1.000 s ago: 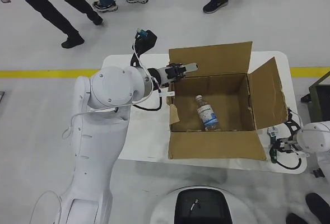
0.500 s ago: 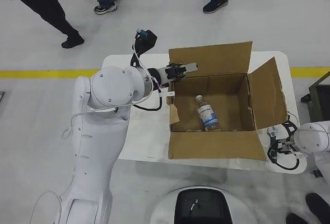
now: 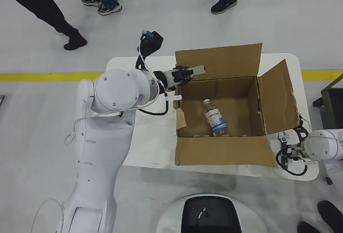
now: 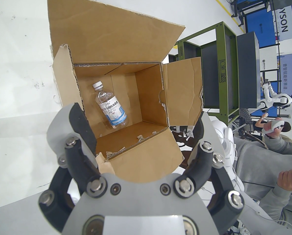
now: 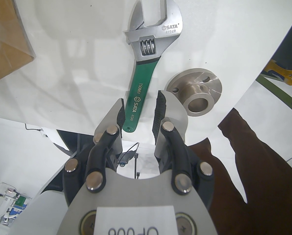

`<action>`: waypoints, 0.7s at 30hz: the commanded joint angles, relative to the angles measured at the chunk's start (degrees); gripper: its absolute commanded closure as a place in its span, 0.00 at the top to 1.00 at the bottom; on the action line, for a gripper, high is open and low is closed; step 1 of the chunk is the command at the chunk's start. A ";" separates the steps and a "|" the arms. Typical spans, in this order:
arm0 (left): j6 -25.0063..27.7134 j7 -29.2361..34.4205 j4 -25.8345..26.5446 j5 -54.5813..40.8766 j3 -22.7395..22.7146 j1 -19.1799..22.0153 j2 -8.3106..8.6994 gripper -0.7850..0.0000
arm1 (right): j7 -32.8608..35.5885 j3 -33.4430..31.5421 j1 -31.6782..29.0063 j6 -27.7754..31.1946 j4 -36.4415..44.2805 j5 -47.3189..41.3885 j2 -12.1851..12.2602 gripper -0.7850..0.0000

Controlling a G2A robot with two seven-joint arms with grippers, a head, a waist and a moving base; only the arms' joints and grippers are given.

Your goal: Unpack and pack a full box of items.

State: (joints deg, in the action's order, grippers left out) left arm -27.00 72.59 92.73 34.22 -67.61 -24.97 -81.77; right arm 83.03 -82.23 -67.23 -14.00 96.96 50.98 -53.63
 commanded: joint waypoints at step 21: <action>0.00 0.00 0.00 0.00 0.00 0.00 0.00 1.00 | -1.90 1.58 0.20 -1.13 -1.65 -0.83 -0.38 0.40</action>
State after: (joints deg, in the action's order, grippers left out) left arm -27.00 72.59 92.73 34.22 -67.61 -24.97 -81.77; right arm 81.02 -80.67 -67.08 -15.21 95.24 50.14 -54.01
